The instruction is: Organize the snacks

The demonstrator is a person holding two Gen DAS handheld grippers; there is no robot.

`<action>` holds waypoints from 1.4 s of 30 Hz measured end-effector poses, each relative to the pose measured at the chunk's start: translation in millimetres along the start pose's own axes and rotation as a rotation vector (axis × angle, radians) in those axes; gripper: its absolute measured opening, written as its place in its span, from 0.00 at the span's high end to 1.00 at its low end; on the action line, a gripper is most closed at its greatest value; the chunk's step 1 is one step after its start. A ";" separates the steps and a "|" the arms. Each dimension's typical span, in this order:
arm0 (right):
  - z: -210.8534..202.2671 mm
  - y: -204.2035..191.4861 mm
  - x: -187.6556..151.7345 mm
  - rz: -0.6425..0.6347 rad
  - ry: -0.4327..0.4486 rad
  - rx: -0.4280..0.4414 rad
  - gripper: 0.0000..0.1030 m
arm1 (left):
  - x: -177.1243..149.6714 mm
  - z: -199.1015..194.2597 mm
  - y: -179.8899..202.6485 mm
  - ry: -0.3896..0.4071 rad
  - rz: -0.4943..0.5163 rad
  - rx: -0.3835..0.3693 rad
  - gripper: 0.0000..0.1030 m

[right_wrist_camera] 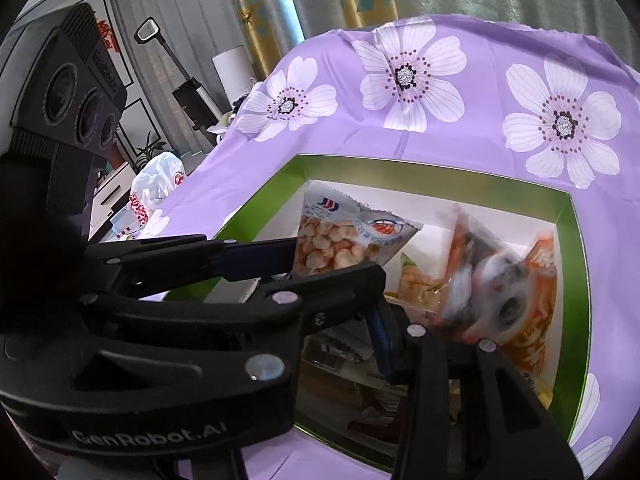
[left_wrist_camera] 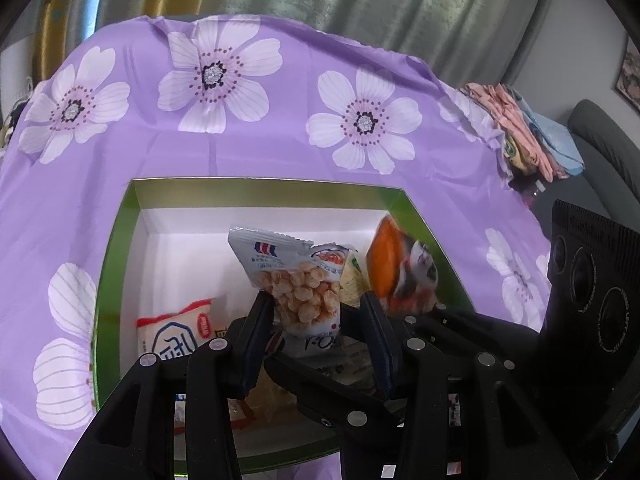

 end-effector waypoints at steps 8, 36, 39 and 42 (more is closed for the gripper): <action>1.3 1.3 -2.8 0.012 -0.026 -0.008 0.55 | -1.3 3.1 0.9 -0.016 0.007 0.014 0.56; -62.2 5.3 -6.8 -0.030 -0.006 -0.256 0.09 | -5.5 -54.6 -2.9 0.026 0.033 0.268 0.01; -79.0 5.5 -6.0 -0.034 0.005 -0.304 0.00 | -5.1 -72.9 1.2 0.056 0.028 0.290 0.01; -95.1 4.3 -6.2 -0.047 0.009 -0.348 0.00 | -5.2 -90.0 6.4 0.079 0.015 0.287 0.01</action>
Point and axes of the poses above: each gripper's, at about its wrist camera, not at the fingertips, and z roughly the way its jaws point, y to its right, x to its top, the point moved 7 cm from there along z, roughly the way its jaws point, and after that the axes turned 3 degrees about -y, right-handed, at the moved point
